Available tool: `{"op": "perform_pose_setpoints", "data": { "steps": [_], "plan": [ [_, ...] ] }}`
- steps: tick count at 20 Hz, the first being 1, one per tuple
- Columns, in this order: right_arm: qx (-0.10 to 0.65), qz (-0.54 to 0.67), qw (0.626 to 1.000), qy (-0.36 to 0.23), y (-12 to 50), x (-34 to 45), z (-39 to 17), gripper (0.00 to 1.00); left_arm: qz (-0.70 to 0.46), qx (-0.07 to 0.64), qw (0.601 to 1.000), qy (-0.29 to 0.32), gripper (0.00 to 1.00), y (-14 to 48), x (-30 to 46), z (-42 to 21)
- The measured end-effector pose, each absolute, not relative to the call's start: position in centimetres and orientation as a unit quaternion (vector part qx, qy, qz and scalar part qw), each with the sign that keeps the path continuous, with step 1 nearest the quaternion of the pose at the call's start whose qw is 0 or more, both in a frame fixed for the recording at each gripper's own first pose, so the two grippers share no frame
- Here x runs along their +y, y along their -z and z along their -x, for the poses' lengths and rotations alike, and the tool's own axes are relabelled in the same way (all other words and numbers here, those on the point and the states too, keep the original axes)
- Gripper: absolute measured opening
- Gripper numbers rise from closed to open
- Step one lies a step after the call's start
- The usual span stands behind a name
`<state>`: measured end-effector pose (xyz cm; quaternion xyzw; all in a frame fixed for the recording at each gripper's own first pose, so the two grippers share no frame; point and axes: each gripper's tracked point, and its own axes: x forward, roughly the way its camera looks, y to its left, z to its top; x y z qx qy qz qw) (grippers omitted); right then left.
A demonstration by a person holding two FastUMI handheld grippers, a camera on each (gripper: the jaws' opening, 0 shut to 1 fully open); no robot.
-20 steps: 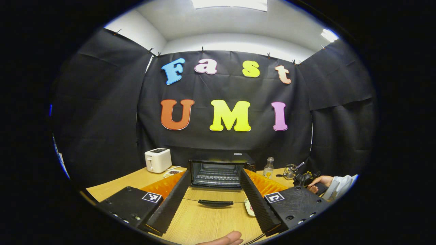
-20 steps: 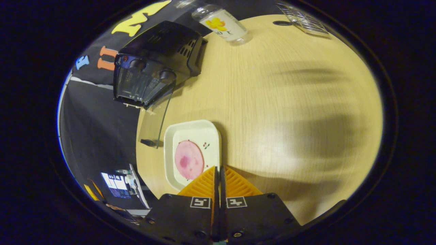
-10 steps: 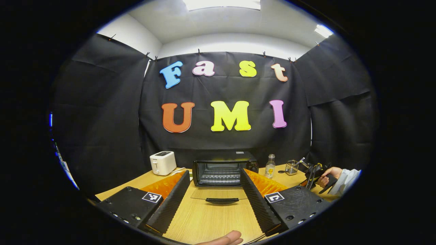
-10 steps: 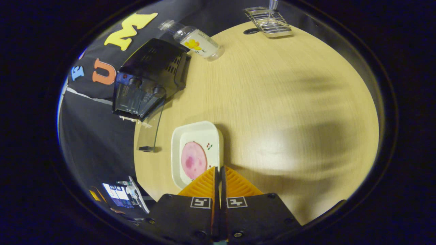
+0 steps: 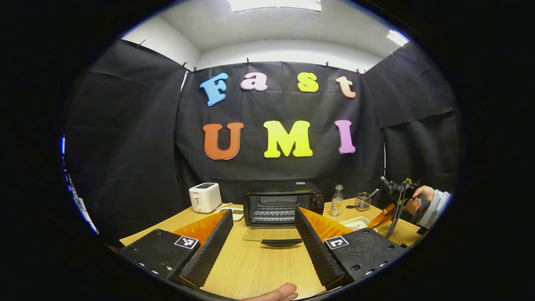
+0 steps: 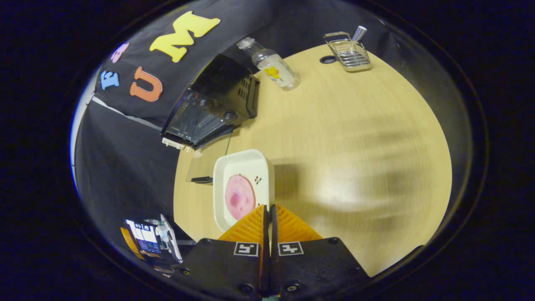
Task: Open the electric oven with the left hand, put the food in, and close the electric oven.
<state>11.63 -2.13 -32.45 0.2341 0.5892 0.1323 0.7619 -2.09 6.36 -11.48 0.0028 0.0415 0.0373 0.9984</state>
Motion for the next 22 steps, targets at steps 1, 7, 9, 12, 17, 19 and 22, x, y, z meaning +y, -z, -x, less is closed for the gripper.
{"op": "perform_pose_setpoints", "data": {
  "steps": [1,7,9,12,17,19,22],
  "plan": [
    [0.588,-0.234,0.762,-0.140,31.8,-1.0,-11.5,0.03,-0.003,0.041,0.998,-0.037,0.94,11.6,6.6,2.2],
    [0.577,-0.227,0.764,-0.178,29.5,6.3,-11.9,0.04,-0.004,0.037,0.999,-0.029,0.94,12.2,7.8,3.4],
    [0.577,-0.217,0.766,-0.182,29.9,8.8,-12.7,0.04,-0.009,0.036,0.999,-0.032,0.94,12.6,8.7,3.9],
    [0.580,-0.226,0.763,-0.176,30.8,12.4,-14.1,0.04,-0.007,0.033,0.999,-0.037,0.94,12.9,10.1,4.8],
    [0.560,-0.252,0.781,-0.117,33.7,16.5,-19.2,0.03,-0.001,0.035,0.998,-0.051,0.94,13.7,13.1,5.9],
    [0.540,-0.278,0.789,-0.091,34.4,18.1,-21.4,0.03,-0.007,0.036,0.998,-0.055,0.94,14.2,14.3,6.4],
    [0.502,-0.330,0.798,-0.047,35.7,20.6,-24.4,0.04,-0.016,0.040,0.996,-0.075,0.94,15.0,17.1,6.6]
  ]
}}
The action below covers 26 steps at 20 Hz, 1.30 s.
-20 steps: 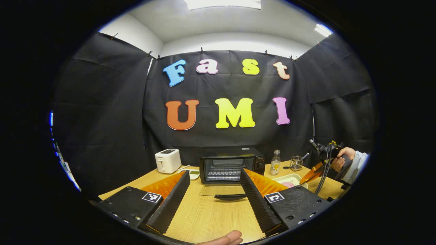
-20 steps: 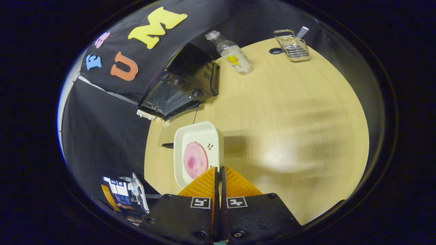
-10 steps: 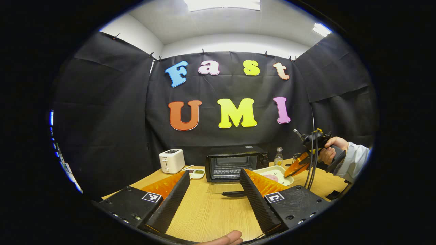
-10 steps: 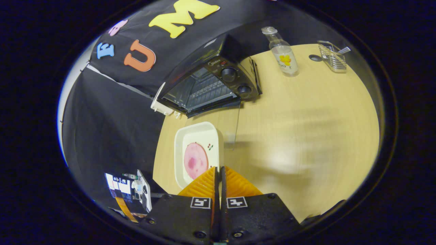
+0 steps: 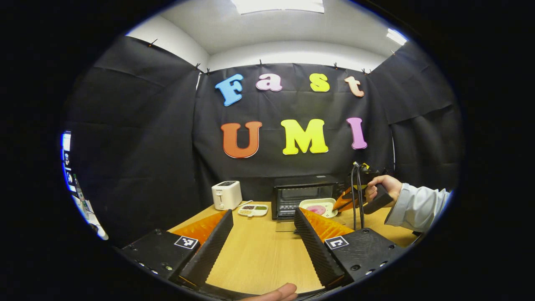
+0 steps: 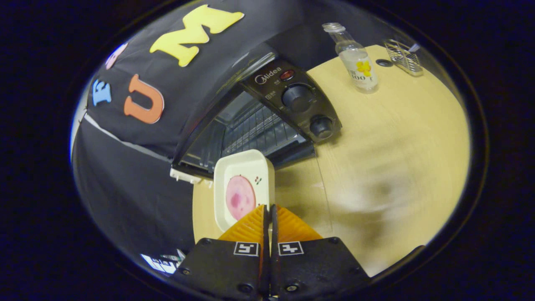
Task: Open the electric oven with the left hand, put the food in, and close the electric oven.
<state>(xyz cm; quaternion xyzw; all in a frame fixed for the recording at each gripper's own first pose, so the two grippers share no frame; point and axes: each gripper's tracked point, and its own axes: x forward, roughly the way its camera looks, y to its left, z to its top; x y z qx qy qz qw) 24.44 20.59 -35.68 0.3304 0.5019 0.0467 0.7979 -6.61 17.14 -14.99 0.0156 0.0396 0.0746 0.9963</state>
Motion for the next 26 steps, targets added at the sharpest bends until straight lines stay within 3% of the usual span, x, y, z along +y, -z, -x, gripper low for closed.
{"op": "perform_pose_setpoints", "data": {
  "steps": [10,16,17,21,22,25,26],
  "plan": [
    [0.318,-0.421,0.847,0.059,37.6,22.5,-37.0,0.05,0.006,0.038,0.996,-0.085,0.94,16.2,21.1,6.2],
    [0.302,-0.392,0.866,0.068,39.3,22.6,-40.1,0.07,0.013,0.057,0.994,-0.092,0.94,18.3,22.2,4.9],
    [0.301,-0.389,0.868,0.069,39.4,22.5,-40.2,0.04,0.014,0.062,0.994,-0.090,0.94,18.6,22.0,4.8],
    [0.301,-0.364,0.878,0.072,39.4,22.1,-40.2,0.10,0.014,0.066,0.993,-0.092,0.94,18.8,22.0,4.6],
    [0.301,-0.356,0.882,0.072,39.4,22.1,-40.3,0.04,0.016,0.067,0.994,-0.090,0.94,18.9,21.8,4.5],
    [0.304,-0.345,0.886,0.067,39.2,21.9,-39.4,0.11,0.016,0.070,0.994,-0.083,0.94,18.9,21.2,4.8],
    [0.299,-0.327,0.894,0.062,39.1,21.6,-39.1,0.09,0.013,0.072,0.994,-0.083,0.94,18.9,21.1,4.9]
  ]
}}
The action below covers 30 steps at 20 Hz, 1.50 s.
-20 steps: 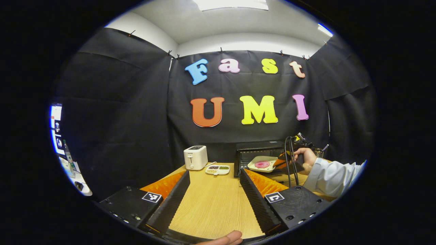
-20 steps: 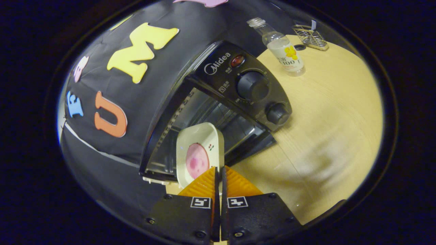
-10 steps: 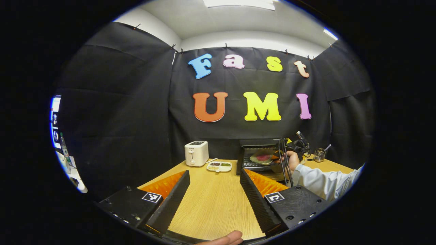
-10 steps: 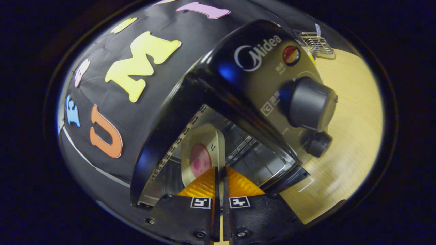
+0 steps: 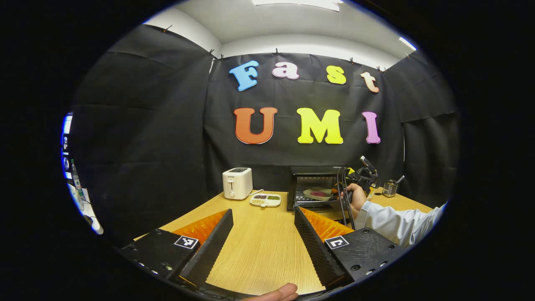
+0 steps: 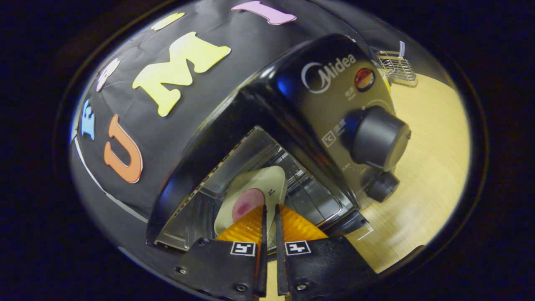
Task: Open the electric oven with the left hand, put the food in, and close the electric oven.
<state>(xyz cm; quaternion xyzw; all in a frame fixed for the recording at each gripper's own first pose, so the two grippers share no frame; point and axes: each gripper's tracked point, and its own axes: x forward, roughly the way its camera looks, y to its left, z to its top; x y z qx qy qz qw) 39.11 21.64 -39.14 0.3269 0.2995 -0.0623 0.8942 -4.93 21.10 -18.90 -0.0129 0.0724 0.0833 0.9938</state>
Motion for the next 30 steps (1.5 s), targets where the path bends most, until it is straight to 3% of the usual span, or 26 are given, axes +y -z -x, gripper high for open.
{"op": "perform_pose_setpoints", "data": {
  "steps": [1,4,9,14,24,30],
  "plan": [
    [0.301,-0.299,0.903,0.062,38.8,21.3,-38.3,0.17,0.010,0.075,0.993,-0.085,0.94,19.0,21.1,5.0],
    [0.290,-0.242,0.925,0.046,36.9,21.2,-35.6,0.30,0.011,0.079,0.993,-0.083,0.94,19.0,20.7,5.1],
    [0.243,-0.188,0.951,-0.030,31.1,21.6,-29.6,0.74,0.017,0.094,0.992,-0.076,0.94,19.6,19.7,5.0],
    [0.169,-0.136,0.973,-0.073,23.1,19.4,-22.5,0.94,0.021,0.114,0.991,-0.067,0.94,20.5,18.3,4.5],
    [0.094,-0.103,0.983,-0.120,10.7,10.9,-8.5,0.96,0.039,0.163,0.985,-0.043,0.94,25.3,12.8,-1.1],
    [0.052,-0.051,0.993,-0.091,6.4,4.9,-3.2,0.95,0.043,0.227,0.973,-0.014,0.95,31.0,8.1,-6.0]
  ]
}}
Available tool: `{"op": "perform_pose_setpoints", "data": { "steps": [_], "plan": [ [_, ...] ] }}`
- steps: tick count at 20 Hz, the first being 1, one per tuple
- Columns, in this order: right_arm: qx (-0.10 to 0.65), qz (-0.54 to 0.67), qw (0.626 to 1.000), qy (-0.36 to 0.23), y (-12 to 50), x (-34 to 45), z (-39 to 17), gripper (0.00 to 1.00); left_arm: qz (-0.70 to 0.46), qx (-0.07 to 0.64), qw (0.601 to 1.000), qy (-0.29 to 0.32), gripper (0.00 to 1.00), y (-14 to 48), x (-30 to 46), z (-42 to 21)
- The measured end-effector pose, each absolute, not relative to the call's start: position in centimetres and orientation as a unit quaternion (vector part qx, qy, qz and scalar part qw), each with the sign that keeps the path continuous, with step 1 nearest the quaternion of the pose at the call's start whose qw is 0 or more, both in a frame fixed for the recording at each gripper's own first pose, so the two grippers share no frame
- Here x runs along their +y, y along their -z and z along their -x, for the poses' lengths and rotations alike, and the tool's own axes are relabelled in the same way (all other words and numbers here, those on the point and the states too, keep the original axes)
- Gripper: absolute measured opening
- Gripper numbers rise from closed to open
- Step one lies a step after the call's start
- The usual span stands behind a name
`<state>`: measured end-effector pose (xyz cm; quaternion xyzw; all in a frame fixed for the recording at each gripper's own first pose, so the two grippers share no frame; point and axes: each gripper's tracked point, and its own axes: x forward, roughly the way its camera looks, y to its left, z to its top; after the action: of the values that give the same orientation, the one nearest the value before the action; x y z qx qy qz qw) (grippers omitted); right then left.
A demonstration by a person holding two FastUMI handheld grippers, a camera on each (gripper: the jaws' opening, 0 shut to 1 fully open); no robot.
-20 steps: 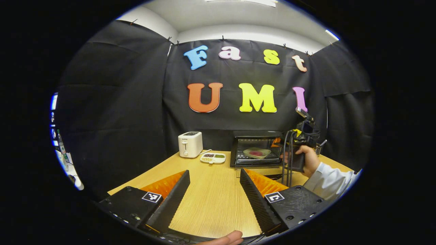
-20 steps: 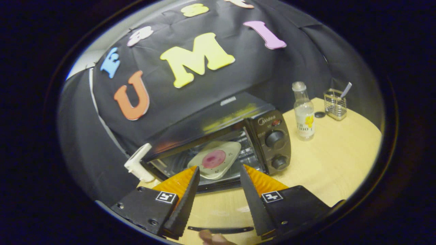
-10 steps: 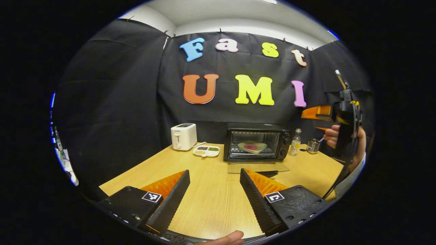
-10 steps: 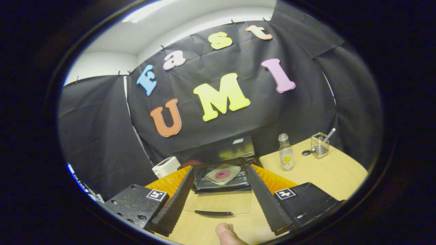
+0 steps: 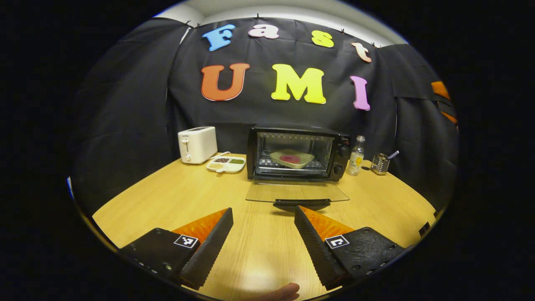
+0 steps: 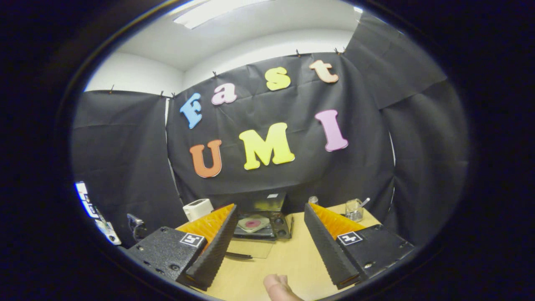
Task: Open the electric oven with the left hand, put the food in, and close the electric oven.
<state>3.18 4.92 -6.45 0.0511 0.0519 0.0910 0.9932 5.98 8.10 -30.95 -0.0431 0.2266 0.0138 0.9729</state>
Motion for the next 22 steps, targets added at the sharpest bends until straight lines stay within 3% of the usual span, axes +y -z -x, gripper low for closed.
{"op": "perform_pose_setpoints", "data": {
  "steps": [8,10,12,14,16,19,20,22],
  "plan": [
    [0.013,-0.020,0.997,-0.079,5.4,2.1,1.6,0.95,0.020,0.274,0.961,0.030,0.95,35.4,2.6,-10.9],
    [0.015,-0.019,0.996,-0.080,5.6,1.5,1.9,1.00,0.013,0.275,0.961,0.035,0.95,36.3,1.9,-11.9],
    [0.015,-0.021,0.997,-0.079,5.7,1.1,2.1,0.96,0.009,0.278,0.959,0.043,0.95,37.1,0.9,-12.9],
    [0.014,-0.019,0.997,-0.074,5.7,0.6,2.1,1.00,-0.002,0.280,0.959,0.042,0.95,37.8,0.8,-13.5],
    [0.014,-0.018,0.997,-0.074,5.6,0.6,2.1,0.96,-0.001,0.288,0.957,0.040,0.95,38.4,0.9,-13.9],
    [0.010,-0.016,0.997,-0.075,5.4,0.7,2.2,0.96,-0.010,0.298,0.954,0.019,0.95,39.4,1.5,-14.5],
    [0.007,-0.014,0.997,-0.074,5.4,0.6,2.1,1.00,-0.006,0.298,0.954,0.024,0.95,40.0,0.8,-14.7],
    [-0.001,-0.018,0.998,-0.066,5.0,0.2,2.1,0.96,-0.001,0.298,0.954,0.021,0.96,39.8,0.7,-14.7]
  ]
}}
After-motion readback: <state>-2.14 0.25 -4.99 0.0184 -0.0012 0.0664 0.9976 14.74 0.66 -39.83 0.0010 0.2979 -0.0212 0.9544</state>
